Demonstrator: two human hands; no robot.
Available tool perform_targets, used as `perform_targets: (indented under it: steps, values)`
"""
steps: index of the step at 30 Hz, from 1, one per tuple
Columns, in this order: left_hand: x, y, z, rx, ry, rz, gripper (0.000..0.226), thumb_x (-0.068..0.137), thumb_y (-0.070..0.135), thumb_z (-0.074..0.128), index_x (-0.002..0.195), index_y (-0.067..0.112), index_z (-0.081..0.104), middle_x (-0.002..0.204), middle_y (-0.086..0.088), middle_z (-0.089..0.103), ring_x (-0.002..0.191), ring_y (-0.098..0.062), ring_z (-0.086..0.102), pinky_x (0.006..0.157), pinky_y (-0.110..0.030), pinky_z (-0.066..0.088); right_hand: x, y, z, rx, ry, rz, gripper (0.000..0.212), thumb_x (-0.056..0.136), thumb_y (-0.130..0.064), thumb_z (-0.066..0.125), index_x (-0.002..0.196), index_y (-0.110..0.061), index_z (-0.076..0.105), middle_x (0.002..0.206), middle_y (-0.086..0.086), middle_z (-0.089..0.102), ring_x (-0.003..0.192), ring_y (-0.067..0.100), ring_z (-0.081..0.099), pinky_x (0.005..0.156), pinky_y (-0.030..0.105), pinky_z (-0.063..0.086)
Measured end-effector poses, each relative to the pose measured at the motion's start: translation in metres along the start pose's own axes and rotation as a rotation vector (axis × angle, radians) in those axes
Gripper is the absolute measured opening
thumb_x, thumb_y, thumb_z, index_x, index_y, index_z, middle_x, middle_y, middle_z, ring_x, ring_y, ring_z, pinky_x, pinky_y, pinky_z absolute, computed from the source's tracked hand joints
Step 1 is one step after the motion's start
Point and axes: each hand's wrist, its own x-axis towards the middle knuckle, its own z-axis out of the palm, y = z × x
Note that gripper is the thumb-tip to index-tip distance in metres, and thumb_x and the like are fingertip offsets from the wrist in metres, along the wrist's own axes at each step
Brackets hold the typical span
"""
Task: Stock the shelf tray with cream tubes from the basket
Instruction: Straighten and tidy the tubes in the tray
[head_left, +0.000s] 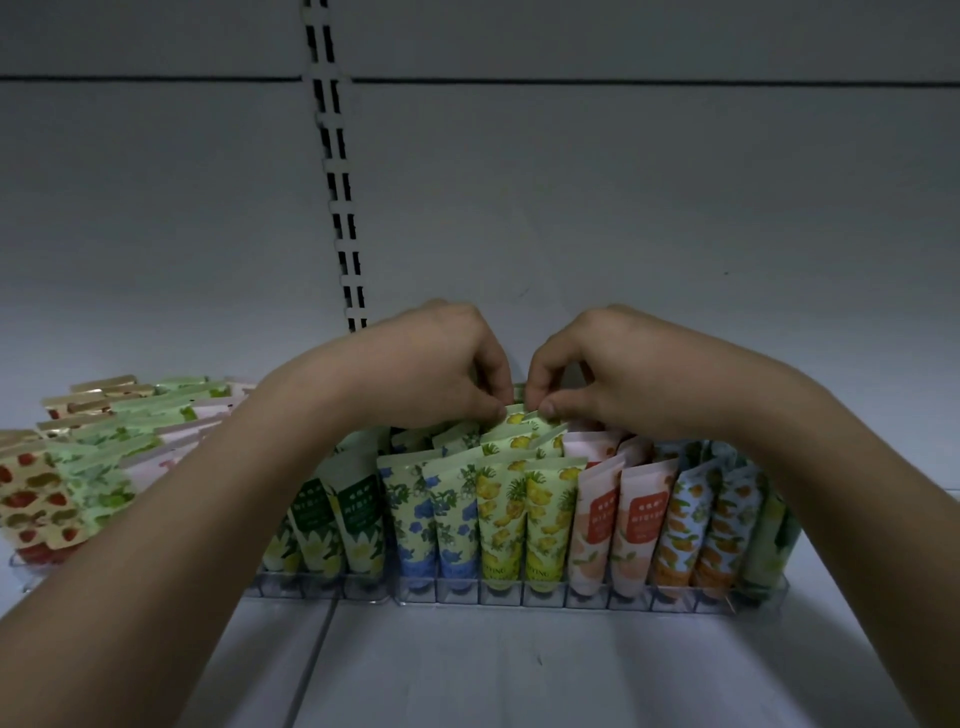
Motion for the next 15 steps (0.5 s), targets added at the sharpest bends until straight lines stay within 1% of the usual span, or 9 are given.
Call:
perform_targets:
  steps: [4,6,8,9,10,12,13,15]
  values:
    - [-0.0012,-0.0009,-0.0011,-0.034,-0.018,0.001,0.004,0.078,0.037,0.074,0.075,0.036,0.073,0.077,0.02,0.069,0.068,0.012,0.058,0.057,-0.012,0.036,-0.0007,-0.0007,0.0,0.01,-0.015,0.007,0.008,0.087,-0.022,0.07,0.087,-0.03,0.074,0.084,-0.016,0.069,0.065,-0.02,0.053,0.056,0.0,0.035]
    - [-0.0014,0.0001,-0.0014,-0.049,-0.007,-0.006,0.004,0.079,0.037,0.073,0.076,0.036,0.073,0.073,0.024,0.067,0.067,0.014,0.058,0.053,-0.006,0.036,-0.0002,-0.0004,-0.0008,0.016,0.003,0.017,0.007,0.087,-0.024,0.069,0.088,-0.03,0.073,0.085,-0.017,0.069,0.065,-0.019,0.054,0.055,0.002,0.037]
    - [-0.0001,0.0003,-0.0023,-0.075,0.046,-0.021,0.003,0.082,0.037,0.071,0.081,0.036,0.074,0.07,0.028,0.066,0.066,0.016,0.057,0.052,-0.002,0.038,0.0,0.0016,-0.0025,0.008,0.064,0.042,0.007,0.088,-0.027,0.068,0.091,-0.032,0.072,0.089,-0.017,0.07,0.068,-0.017,0.055,0.056,0.007,0.039]
    - [0.0006,0.0,-0.0028,-0.077,0.088,-0.036,0.005,0.082,0.037,0.07,0.085,0.036,0.074,0.071,0.027,0.066,0.067,0.017,0.057,0.053,-0.002,0.038,0.0001,0.0026,-0.0032,-0.004,0.102,0.056,0.008,0.088,-0.027,0.068,0.092,-0.032,0.072,0.091,-0.017,0.07,0.069,-0.016,0.056,0.059,0.009,0.041]
    - [0.0014,-0.0006,-0.0029,-0.068,0.131,-0.053,0.007,0.083,0.036,0.07,0.089,0.036,0.074,0.075,0.027,0.067,0.068,0.015,0.058,0.057,-0.003,0.038,0.0,0.003,-0.0034,-0.018,0.133,0.069,0.009,0.089,-0.027,0.067,0.093,-0.032,0.072,0.092,-0.017,0.069,0.07,-0.013,0.057,0.063,0.014,0.045]
    - [0.0027,-0.001,-0.0015,-0.031,0.188,-0.08,0.013,0.084,0.033,0.068,0.096,0.034,0.074,0.088,0.024,0.07,0.075,0.01,0.06,0.071,-0.017,0.05,0.0,0.0024,-0.0015,-0.046,0.148,0.093,0.011,0.089,-0.026,0.065,0.096,-0.032,0.071,0.093,-0.016,0.069,0.077,-0.006,0.06,0.074,0.025,0.053]
    - [0.0032,-0.0005,0.0,-0.014,0.195,-0.092,0.015,0.085,0.032,0.067,0.098,0.033,0.074,0.093,0.021,0.071,0.08,0.006,0.062,0.077,-0.025,0.054,0.0005,0.0017,0.0004,-0.063,0.137,0.105,0.011,0.09,-0.026,0.065,0.097,-0.032,0.071,0.094,-0.016,0.069,0.081,-0.002,0.062,0.078,0.03,0.055]
    - [0.0041,0.0006,0.0047,-0.002,0.181,-0.11,0.015,0.085,0.031,0.067,0.098,0.032,0.074,0.094,0.019,0.071,0.083,0.0,0.064,0.082,-0.032,0.056,0.0015,0.0009,0.0046,-0.091,0.109,0.125,0.012,0.09,-0.026,0.064,0.098,-0.031,0.071,0.093,-0.015,0.069,0.084,0.005,0.064,0.08,0.035,0.055]
